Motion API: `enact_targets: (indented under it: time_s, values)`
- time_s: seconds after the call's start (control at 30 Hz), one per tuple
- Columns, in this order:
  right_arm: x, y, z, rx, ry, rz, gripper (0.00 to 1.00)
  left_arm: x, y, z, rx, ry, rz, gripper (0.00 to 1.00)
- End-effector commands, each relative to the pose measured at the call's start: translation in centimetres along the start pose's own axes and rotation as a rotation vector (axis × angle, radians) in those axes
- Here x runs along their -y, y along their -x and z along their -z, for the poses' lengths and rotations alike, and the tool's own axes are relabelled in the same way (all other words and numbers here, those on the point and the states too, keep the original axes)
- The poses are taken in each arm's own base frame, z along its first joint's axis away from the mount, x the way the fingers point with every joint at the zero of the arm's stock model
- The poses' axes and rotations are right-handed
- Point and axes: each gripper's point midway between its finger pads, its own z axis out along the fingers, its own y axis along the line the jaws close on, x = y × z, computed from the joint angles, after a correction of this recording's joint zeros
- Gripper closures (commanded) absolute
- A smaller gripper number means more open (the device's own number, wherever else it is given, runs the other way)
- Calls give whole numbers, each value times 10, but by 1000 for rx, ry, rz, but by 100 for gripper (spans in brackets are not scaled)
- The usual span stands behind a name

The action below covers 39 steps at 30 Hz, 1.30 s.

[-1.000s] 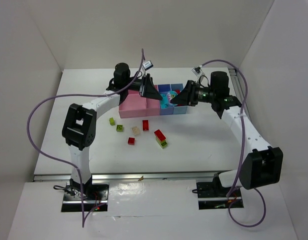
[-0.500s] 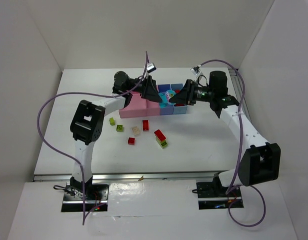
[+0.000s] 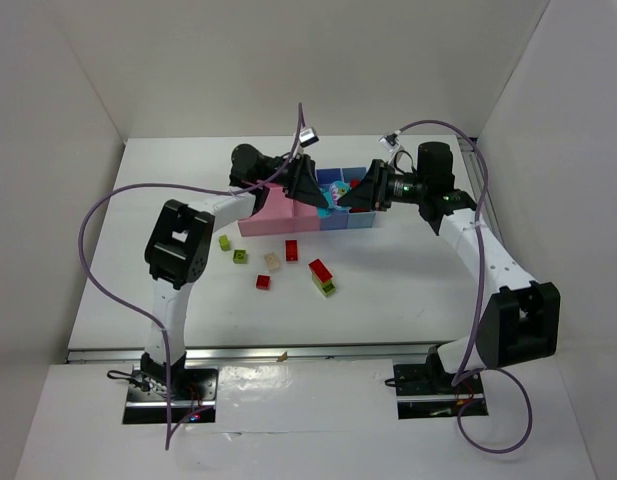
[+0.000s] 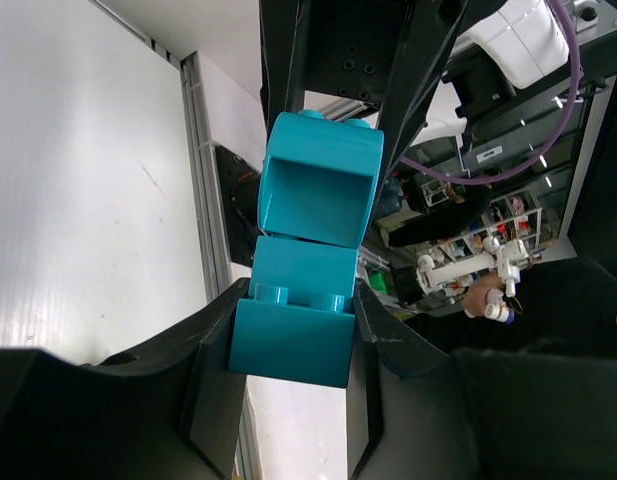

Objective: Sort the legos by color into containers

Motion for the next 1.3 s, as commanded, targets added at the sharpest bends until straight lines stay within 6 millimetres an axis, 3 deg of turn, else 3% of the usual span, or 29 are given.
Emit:
enact_targets:
  time_s: [0.0, 0.03, 0.33, 0.37, 0.4, 0.47, 0.5, 0.53, 0.6, 0.63, 0.67, 0.73, 0.77, 0.8, 0.83, 0.87, 1.03, 1.17, 1.27]
  values:
    - [7, 1, -3, 4, -27, 24, 85, 14, 13, -1, 10, -9, -140, 95]
    - [9, 2, -3, 10, -38, 35, 85, 13, 11, 0, 10, -9, -131, 100]
    - [37, 20, 11, 88, -202, 32, 86, -15, 19, 84, 214, 123, -19, 100]
    - [42, 20, 3, 78, -215, 28, 86, -23, 19, 91, 238, 141, 80, 100]
    - [44, 22, 0, 81, -230, 31, 86, -16, 23, 98, 264, 161, 85, 100]
    - [63, 32, -10, 118, -352, 37, 86, -27, 30, 115, 343, 249, 43, 100]
    - [63, 27, -22, 98, -387, 39, 86, -41, 19, 117, 359, 306, 248, 100]
    - [70, 29, -29, 102, -438, 42, 86, -43, 41, 130, 393, 448, 73, 100]
    - [86, 36, -48, 103, -521, 50, 86, -47, 31, 137, 369, 575, 163, 100]
    - [90, 40, -54, 110, -540, 47, 86, -42, 38, 140, 369, 607, 107, 100]
    - [100, 50, -62, 125, -559, 51, 86, -38, 39, 144, 377, 612, 109, 100]
    - [98, 62, -78, 134, -555, 71, 86, -30, 39, 152, 386, 602, 109, 100]
    - [113, 53, -91, 89, -570, 60, 86, -26, 39, 152, 383, 604, 98, 100]
    - [120, 56, -96, 91, -583, 59, 86, -31, 32, 157, 386, 613, 122, 100]
    - [116, 65, -104, 97, -578, 90, 86, -29, 30, 161, 395, 618, 124, 100]
    - [131, 61, -115, 82, -607, 83, 86, -26, 28, 161, 395, 619, 124, 100]
    - [147, 68, -140, 66, -640, 130, 85, -21, 21, 167, 404, 622, 125, 100]
    - [168, 63, -157, 29, -648, 125, 82, -21, 22, 176, 423, 633, 127, 100]
    - [167, 63, -169, 18, -619, 140, 77, -17, 22, 176, 423, 633, 127, 100]
